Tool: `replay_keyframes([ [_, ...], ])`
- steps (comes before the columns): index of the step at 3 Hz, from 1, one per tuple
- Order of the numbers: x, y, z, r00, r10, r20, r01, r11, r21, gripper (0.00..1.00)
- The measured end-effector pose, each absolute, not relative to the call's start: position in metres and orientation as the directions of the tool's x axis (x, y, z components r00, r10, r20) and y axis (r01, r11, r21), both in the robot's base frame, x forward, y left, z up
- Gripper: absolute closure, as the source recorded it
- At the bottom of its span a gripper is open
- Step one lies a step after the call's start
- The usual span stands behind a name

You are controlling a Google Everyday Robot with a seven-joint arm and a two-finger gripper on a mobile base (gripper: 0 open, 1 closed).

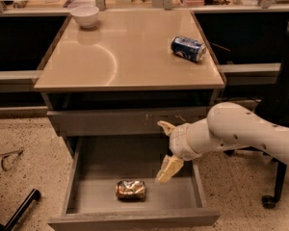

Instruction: Pick orange can from middle drawer and place on counter

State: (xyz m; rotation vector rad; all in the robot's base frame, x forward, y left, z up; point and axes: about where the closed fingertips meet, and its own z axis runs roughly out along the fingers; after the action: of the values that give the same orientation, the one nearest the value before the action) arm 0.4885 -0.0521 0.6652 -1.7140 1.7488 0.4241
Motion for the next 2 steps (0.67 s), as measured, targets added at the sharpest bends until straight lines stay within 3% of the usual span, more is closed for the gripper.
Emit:
replay_keyframes([
  [2, 0.5063, -0.0566, 0.6369, 0.051, -0.733, -0.678, -0.959, 0.154, -0.239, 0.00],
])
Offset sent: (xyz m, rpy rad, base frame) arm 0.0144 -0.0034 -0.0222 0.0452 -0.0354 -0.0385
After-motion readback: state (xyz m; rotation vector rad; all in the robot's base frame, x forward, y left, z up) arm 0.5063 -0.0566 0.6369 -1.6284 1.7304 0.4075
